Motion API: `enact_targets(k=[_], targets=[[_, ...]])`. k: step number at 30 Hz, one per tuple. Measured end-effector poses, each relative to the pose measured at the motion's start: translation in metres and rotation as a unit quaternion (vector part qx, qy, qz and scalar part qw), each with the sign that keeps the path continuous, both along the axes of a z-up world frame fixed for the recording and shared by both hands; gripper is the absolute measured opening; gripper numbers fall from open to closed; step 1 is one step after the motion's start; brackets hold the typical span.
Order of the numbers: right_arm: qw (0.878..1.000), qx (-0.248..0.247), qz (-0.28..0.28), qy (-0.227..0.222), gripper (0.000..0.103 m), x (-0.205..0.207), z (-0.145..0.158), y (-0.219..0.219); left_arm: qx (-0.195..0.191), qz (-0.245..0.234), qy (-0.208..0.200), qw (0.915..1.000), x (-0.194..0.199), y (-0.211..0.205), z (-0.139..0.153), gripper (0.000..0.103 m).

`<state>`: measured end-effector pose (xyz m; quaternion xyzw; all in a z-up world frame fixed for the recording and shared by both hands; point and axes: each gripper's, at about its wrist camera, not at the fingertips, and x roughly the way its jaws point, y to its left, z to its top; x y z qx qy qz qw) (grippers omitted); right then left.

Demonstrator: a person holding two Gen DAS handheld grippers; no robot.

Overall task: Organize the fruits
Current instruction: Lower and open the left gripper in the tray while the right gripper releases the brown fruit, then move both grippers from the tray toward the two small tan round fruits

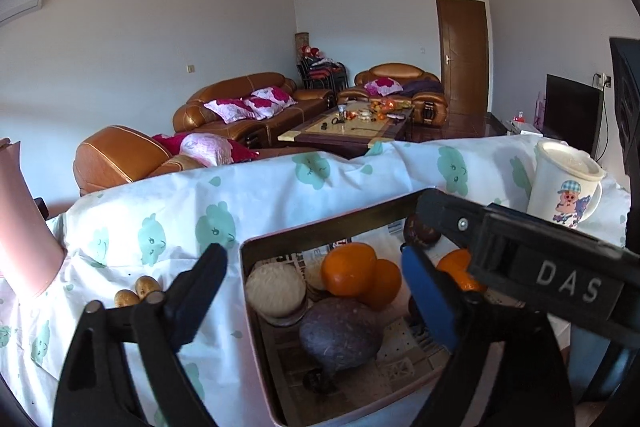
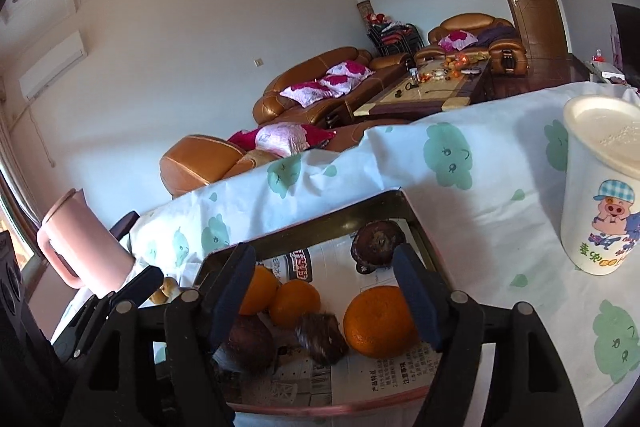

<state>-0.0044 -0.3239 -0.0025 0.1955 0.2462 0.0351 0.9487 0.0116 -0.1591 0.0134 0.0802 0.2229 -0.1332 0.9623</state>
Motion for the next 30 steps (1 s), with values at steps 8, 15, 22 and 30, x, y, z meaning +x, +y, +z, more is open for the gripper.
enact_targets(k=[8, 15, 22, 30], targets=[[0.997, -0.010, -0.068, -0.035, 0.075, -0.022, 0.011, -0.013, -0.001, 0.008, -0.013, 0.9999, -0.011, 0.007, 0.007, 0.103], [0.985, -0.056, -0.132, -0.097, 0.077, -0.048, 0.022, -0.009, -0.005, 0.022, -0.016, 0.9996, -0.013, 0.024, 0.008, 0.103], [0.971, -0.105, -0.170, -0.131, 0.093, -0.065, 0.028, 0.009, -0.011, 0.039, -0.013, 0.9991, -0.014, 0.044, 0.007, 0.103], [0.973, -0.104, -0.177, -0.109, 0.093, -0.072, 0.024, 0.016, -0.012, 0.052, -0.009, 0.9985, -0.017, 0.061, 0.004, 0.103]])
